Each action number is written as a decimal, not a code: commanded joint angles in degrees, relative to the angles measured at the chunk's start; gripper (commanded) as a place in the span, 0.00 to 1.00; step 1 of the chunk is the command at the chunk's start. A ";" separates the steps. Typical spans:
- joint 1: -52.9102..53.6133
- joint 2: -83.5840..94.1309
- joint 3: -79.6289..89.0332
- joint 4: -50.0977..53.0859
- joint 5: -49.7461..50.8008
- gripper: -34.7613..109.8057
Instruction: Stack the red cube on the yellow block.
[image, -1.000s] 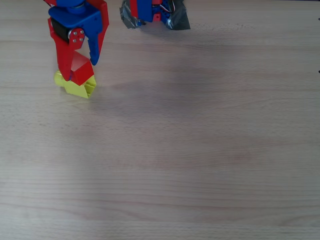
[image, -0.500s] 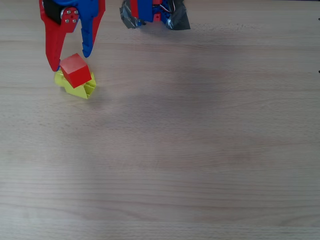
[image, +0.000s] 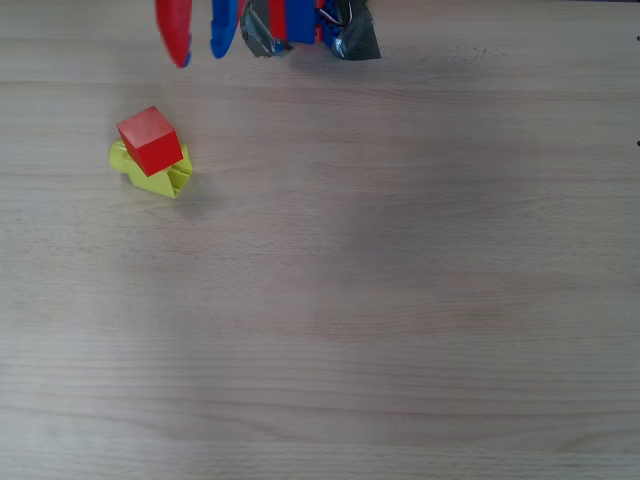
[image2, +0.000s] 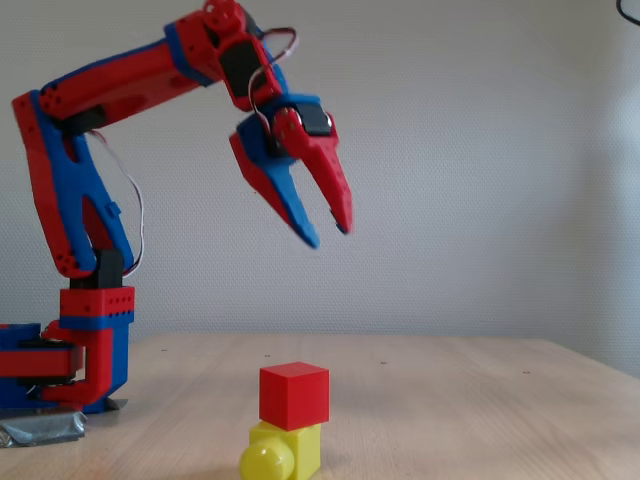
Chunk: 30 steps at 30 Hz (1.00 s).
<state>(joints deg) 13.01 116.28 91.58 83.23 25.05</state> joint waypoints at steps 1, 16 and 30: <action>-3.96 6.33 0.00 0.18 0.79 0.30; -17.49 47.20 46.76 -26.46 -9.49 0.24; -14.06 72.33 72.07 -30.85 -13.89 0.24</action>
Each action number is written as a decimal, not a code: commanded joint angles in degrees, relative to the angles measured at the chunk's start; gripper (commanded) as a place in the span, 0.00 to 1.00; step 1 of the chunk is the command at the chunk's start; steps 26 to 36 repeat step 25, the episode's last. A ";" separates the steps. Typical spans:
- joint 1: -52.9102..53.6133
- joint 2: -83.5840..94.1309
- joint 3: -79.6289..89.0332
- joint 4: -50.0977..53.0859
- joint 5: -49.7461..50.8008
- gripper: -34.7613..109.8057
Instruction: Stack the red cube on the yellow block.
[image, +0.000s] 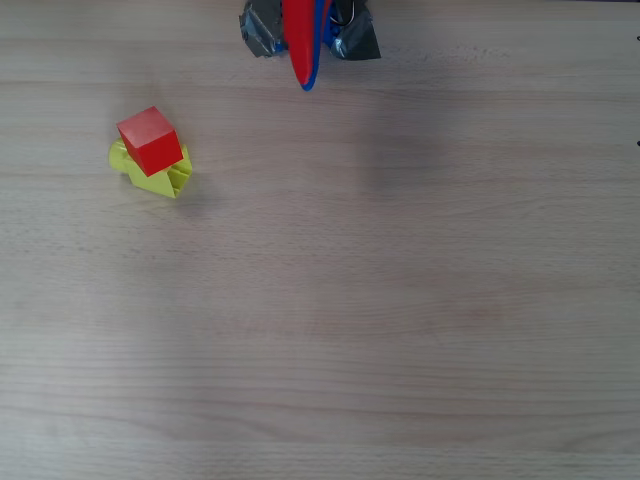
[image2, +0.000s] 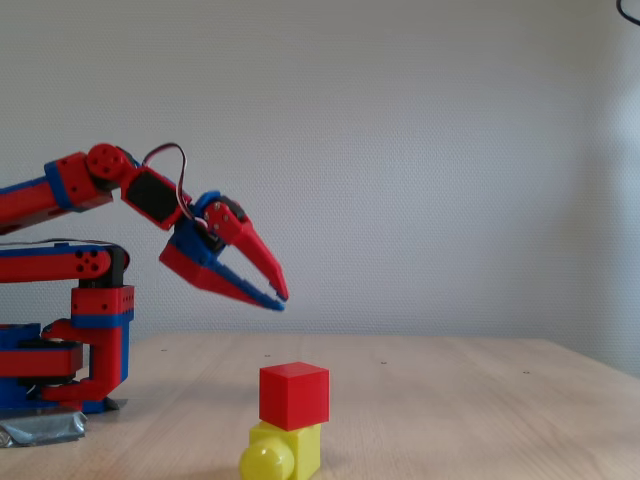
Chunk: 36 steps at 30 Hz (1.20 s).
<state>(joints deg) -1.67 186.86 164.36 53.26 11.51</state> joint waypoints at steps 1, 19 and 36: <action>0.53 2.11 0.00 -0.88 -0.44 0.24; 1.23 2.46 10.20 1.14 -0.97 0.24; 1.23 2.46 9.58 3.34 -1.41 0.24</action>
